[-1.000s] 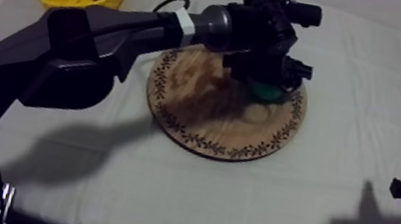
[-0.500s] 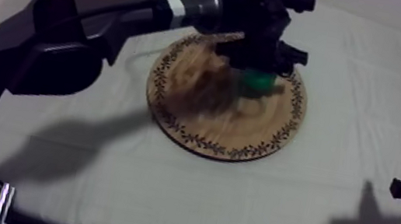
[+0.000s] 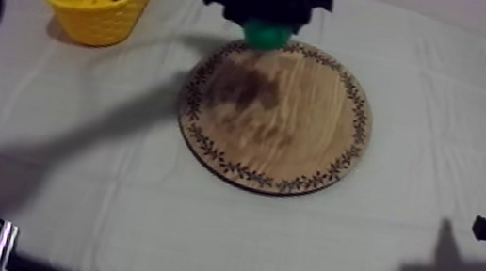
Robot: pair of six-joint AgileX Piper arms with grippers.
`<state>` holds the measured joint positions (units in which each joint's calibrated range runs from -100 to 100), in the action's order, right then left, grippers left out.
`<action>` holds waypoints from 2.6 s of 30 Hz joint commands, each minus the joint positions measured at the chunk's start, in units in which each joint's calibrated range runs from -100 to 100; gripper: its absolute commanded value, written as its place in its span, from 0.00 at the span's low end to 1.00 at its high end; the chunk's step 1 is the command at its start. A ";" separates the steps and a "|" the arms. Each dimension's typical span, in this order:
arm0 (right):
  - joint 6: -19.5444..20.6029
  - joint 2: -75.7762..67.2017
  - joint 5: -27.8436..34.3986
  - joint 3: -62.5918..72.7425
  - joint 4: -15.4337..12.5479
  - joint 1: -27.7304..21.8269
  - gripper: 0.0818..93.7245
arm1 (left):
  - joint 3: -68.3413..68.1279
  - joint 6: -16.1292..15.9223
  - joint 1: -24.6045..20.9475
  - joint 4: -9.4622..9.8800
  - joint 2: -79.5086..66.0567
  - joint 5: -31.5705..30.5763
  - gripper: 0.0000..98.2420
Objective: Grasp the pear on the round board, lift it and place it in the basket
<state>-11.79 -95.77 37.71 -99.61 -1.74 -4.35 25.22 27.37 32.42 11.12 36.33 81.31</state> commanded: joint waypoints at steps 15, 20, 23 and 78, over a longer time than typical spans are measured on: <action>0.00 0.01 0.03 -0.05 0.01 -0.01 0.00 | -20.52 -8.06 -17.37 1.91 -22.72 -4.01 0.57; -0.02 0.01 0.03 -0.05 0.01 -0.01 0.00 | -16.02 -9.08 -21.06 3.56 -18.34 -8.17 0.57; -0.02 0.01 0.03 -0.05 0.01 -0.01 0.00 | -13.95 -8.93 -22.61 4.41 -14.81 -11.02 0.57; -0.04 0.01 0.03 -0.05 0.01 -0.01 0.00 | -7.59 -10.31 -27.80 6.02 2.02 -22.82 0.96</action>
<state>-11.79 -95.77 37.70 -99.61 -1.74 -4.35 17.70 17.12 4.68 17.22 38.78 58.55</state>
